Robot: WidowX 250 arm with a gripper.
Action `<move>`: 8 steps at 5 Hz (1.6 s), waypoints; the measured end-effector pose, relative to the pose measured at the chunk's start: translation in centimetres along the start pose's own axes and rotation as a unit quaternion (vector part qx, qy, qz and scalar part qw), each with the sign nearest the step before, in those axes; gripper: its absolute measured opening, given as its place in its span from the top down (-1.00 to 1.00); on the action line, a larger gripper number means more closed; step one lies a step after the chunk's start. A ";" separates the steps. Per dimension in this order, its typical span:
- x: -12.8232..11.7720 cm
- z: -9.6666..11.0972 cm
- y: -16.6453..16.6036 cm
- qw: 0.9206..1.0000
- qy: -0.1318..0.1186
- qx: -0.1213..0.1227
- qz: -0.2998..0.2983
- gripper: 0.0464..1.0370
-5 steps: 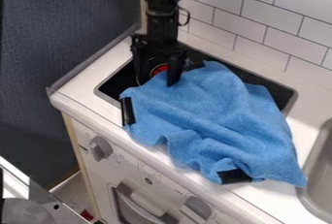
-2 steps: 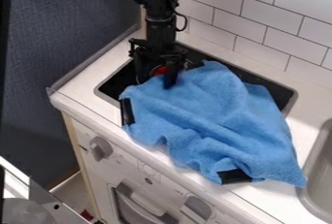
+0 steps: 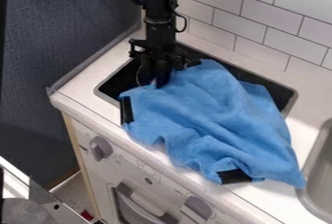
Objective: Moved the cloth to the top left
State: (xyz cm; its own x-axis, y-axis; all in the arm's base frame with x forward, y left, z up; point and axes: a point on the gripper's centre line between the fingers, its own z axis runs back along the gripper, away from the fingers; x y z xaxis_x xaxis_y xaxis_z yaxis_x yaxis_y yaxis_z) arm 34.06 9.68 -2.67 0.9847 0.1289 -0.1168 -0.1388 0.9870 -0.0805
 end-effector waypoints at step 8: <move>4.8 3.1 10.1 0.987 -0.122 0.093 0.041 0.95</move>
State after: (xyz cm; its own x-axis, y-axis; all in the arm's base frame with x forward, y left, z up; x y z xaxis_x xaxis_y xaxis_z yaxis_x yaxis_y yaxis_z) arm 37.66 20.60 -1.01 0.9701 0.2059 0.1289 -0.2197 0.9700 0.1043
